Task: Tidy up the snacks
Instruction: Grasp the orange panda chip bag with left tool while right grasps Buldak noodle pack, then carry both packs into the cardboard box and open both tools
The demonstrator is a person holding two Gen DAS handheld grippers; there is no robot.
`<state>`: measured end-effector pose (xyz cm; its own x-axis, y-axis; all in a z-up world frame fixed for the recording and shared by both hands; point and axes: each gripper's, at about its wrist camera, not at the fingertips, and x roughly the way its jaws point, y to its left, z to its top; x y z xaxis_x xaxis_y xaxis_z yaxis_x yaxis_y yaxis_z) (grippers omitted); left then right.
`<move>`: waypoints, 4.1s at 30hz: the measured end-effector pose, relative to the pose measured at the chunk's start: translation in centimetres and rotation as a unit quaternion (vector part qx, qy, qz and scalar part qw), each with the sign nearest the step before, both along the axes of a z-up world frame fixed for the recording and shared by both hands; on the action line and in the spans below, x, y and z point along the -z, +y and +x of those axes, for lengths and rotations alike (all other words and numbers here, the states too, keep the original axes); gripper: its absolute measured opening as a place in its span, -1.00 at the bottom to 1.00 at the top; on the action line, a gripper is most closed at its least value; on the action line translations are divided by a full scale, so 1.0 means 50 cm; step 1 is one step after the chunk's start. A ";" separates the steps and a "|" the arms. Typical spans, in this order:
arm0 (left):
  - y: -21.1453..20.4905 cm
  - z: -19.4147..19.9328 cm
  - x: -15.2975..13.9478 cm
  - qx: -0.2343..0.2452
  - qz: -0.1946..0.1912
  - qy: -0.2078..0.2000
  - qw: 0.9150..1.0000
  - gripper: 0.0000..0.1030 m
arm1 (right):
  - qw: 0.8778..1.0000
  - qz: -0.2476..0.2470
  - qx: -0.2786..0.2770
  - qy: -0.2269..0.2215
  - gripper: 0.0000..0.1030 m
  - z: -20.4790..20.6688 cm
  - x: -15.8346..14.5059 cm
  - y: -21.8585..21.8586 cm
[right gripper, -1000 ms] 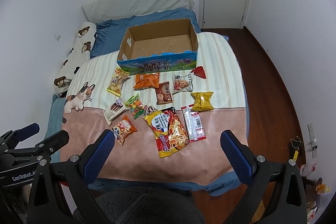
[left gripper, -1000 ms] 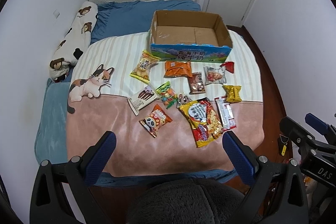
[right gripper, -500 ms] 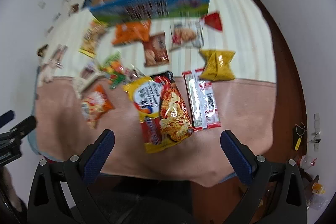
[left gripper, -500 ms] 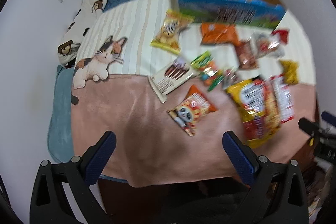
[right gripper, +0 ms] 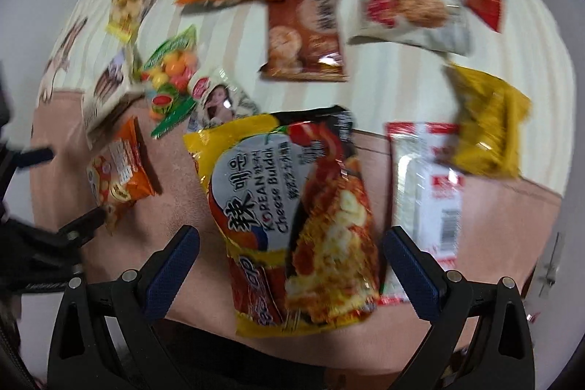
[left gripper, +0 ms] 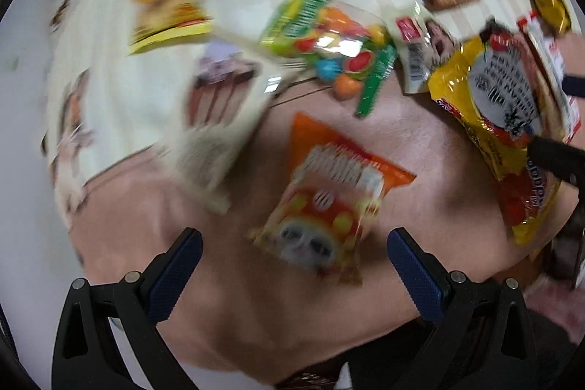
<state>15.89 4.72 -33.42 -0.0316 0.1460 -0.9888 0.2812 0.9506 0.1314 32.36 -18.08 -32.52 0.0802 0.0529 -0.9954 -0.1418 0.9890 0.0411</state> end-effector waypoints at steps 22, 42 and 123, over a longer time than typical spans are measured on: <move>0.192 -0.049 0.103 -0.250 -0.154 0.052 0.955 0.27 | 0.970 0.112 0.194 0.097 0.99 0.063 0.142 0.031; 0.123 -0.072 0.028 -0.230 -0.121 -0.014 0.965 -0.04 | 0.978 0.021 0.205 0.040 0.73 -0.072 0.123 0.118; 0.029 0.660 -0.267 -0.191 -0.142 -0.170 0.956 0.76 | 0.991 0.023 0.106 -0.077 0.94 -0.306 -0.162 0.232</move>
